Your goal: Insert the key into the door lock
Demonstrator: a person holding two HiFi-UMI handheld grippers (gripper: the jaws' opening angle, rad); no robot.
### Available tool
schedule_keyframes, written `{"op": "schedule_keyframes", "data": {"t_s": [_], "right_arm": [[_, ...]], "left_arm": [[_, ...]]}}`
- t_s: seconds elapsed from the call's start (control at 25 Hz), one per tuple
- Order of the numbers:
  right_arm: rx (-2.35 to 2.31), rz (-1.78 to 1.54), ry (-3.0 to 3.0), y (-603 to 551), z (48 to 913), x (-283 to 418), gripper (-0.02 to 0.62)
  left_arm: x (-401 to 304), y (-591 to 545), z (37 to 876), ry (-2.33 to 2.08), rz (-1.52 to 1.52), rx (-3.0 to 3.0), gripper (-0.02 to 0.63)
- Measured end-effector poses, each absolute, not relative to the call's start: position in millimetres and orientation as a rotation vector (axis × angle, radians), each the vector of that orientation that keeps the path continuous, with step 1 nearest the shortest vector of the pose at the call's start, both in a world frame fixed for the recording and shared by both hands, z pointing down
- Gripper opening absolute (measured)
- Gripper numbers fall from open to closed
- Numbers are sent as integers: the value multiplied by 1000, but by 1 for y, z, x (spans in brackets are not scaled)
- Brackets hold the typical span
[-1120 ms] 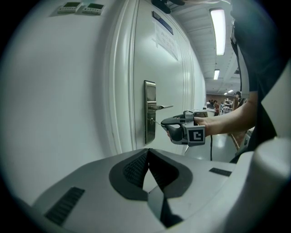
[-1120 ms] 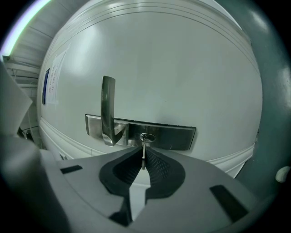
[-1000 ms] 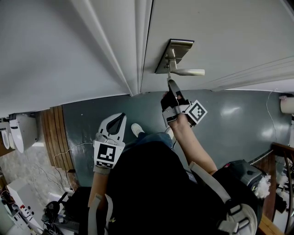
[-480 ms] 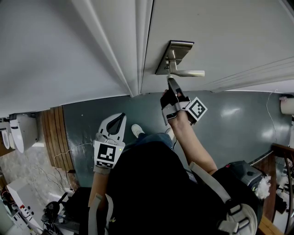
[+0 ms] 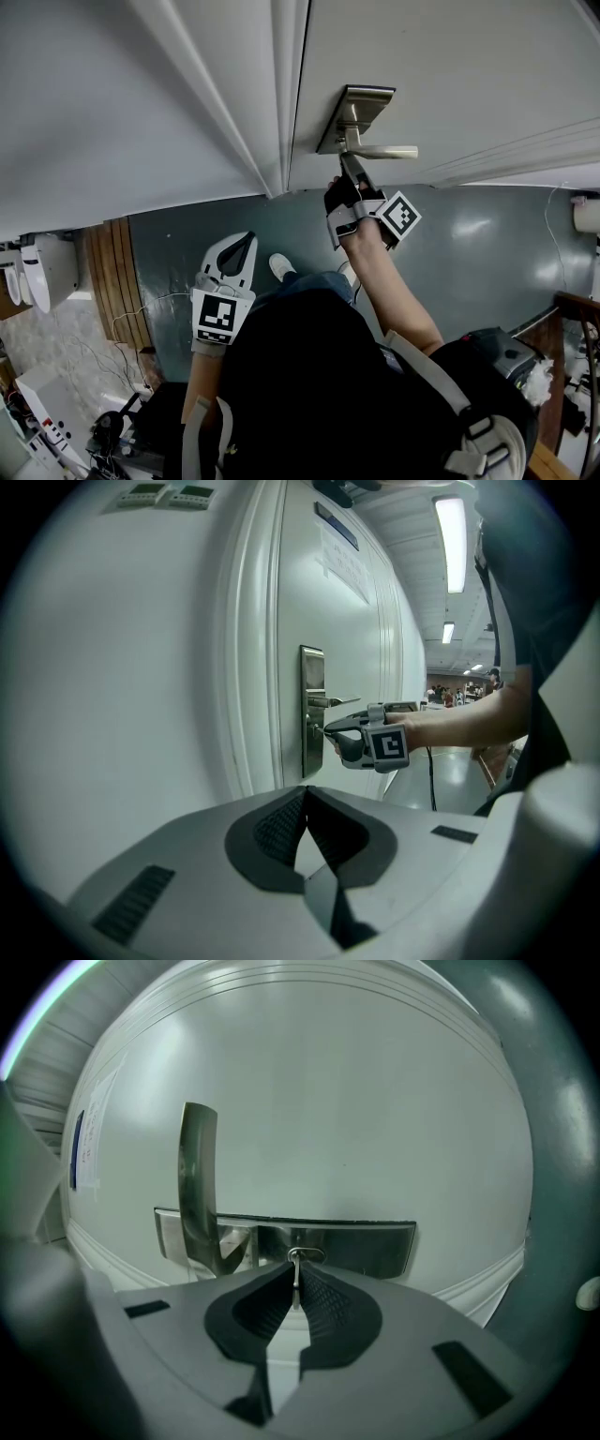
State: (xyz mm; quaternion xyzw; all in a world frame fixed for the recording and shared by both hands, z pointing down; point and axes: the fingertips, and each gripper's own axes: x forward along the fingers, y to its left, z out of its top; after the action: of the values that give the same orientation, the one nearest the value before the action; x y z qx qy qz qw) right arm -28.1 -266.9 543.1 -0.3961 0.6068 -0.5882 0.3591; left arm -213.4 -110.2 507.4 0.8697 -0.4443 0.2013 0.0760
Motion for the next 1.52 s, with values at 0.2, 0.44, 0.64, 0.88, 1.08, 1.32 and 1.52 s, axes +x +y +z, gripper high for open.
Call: {"op": "schedule_keyframes", "data": {"t_s": [0.2, 0.44, 0.64, 0.88, 1.08, 1.32, 1.52], "right_arm": [[-1021, -1504, 1572, -268, 540, -29, 32], [-1031, -1487, 1586, -269, 541, -29, 34], [-1052, -1503, 1590, -267, 541, -28, 34], [-1028, -1538, 1612, -256, 538, -25, 34], [-1023, -1561, 1671, -239, 539, -18, 32], [-1064, -1518, 1828, -218, 531, 2, 25], [-1090, -1414, 1994, -207, 510, 22, 15]], "left_arm": [[-214, -110, 506, -1332, 611, 2607, 8], [-211, -110, 505, -1331, 619, 2610, 8], [-203, -108, 501, -1333, 606, 2614, 8], [-186, -107, 492, -1341, 584, 2624, 8], [-172, -109, 484, -1357, 558, 2631, 8], [-152, -113, 473, -1376, 509, 2631, 8], [-129, -119, 464, -1378, 475, 2649, 8]]}}
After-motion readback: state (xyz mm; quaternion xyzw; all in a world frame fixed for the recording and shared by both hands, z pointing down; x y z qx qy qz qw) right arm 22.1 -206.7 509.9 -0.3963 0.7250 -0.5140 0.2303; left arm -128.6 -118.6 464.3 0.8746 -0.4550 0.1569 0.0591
